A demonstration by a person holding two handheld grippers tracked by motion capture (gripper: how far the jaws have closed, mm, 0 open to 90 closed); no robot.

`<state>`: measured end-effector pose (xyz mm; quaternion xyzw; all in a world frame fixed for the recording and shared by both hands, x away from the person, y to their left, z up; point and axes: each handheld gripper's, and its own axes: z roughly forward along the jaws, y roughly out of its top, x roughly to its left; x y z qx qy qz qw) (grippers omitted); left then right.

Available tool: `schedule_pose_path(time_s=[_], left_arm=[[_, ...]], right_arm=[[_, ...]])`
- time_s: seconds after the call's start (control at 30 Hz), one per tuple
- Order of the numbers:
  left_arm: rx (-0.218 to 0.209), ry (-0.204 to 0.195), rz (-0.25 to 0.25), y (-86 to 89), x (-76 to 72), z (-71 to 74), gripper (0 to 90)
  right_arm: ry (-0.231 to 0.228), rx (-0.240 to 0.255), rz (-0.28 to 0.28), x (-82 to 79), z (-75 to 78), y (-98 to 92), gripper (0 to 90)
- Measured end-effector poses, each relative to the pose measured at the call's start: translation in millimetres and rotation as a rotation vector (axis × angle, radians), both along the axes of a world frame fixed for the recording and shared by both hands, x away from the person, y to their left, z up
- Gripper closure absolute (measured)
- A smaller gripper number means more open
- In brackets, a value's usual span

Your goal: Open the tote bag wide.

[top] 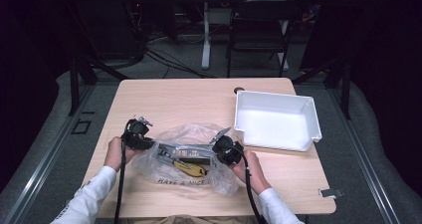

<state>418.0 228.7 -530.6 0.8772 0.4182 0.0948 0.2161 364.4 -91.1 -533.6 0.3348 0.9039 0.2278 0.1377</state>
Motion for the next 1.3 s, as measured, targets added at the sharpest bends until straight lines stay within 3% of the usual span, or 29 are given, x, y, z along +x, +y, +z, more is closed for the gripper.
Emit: schedule_pose_path(time_s=[0.13, 0.23, 0.33, 0.47, 0.73, 0.83, 0.9, 0.93, 0.97, 1.07, 1.17, 1.27, 1.3], left_arm=[[-0.035, -0.046, 0.059, 4.2, 5.0, 2.3, 73.8], [-0.018, -0.05, 0.071, 2.1, 7.6, -2.6, 73.7], [0.009, -0.022, 0.047, -2.5, 7.6, -7.2, 72.9], [0.062, -0.021, 0.025, -9.9, 6.9, -11.8, 72.6], [0.083, -0.003, 0.028, -11.2, 8.1, -14.7, 72.0], [0.108, -0.009, 0.017, -14.1, 6.9, -14.7, 72.4], [0.102, -0.005, 0.009, -14.5, 6.6, -13.7, 72.1], [0.095, -0.01, 0.007, -13.9, 6.3, -12.6, 72.1], [0.076, -0.009, 0.008, -12.3, 6.4, -11.6, 72.2], [0.031, -0.014, 0.02, -7.3, 6.4, -6.2, 72.5], [-0.001, -0.026, 0.026, -4.5, 5.9, -1.0, 72.4], [-0.01, -0.038, 0.026, -4.7, 5.2, 2.1, 72.4], [-0.016, -0.043, 0.029, -5.2, 4.8, 2.4, 72.4]], right_arm=[[-0.1, 0.033, -0.063, 4.4, 4.1, -1.3, 90.0], [-0.136, 0.041, -0.109, 7.6, -0.5, 1.9, 90.0], [-0.112, 0.018, -0.118, 11.1, -8.7, 3.5, 90.0], [-0.098, -0.013, -0.129, 12.8, -10.7, 2.8, 90.0], [-0.054, -0.04, -0.152, 15.3, -14.1, 3.1, 90.0], [-0.024, -0.059, -0.157, 16.2, -12.0, 1.4, 90.0], [-0.003, -0.07, -0.152, 17.4, -11.5, -0.2, 90.0], [0.001, -0.063, -0.144, 17.4, -11.1, -1.0, 88.0], [0.012, -0.064, -0.139, 17.9, -10.1, -2.8, 79.0], [0.013, -0.001, -0.114, 14.9, 1.2, -8.3, 68.1], [-0.039, 0.074, -0.094, 7.9, 21.4, -12.8, 60.3], [-0.068, 0.152, -0.078, 0.4, 36.4, -16.0, 47.3], [-0.053, 0.17, -0.068, -0.4, 38.0, -15.6, 42.4]])
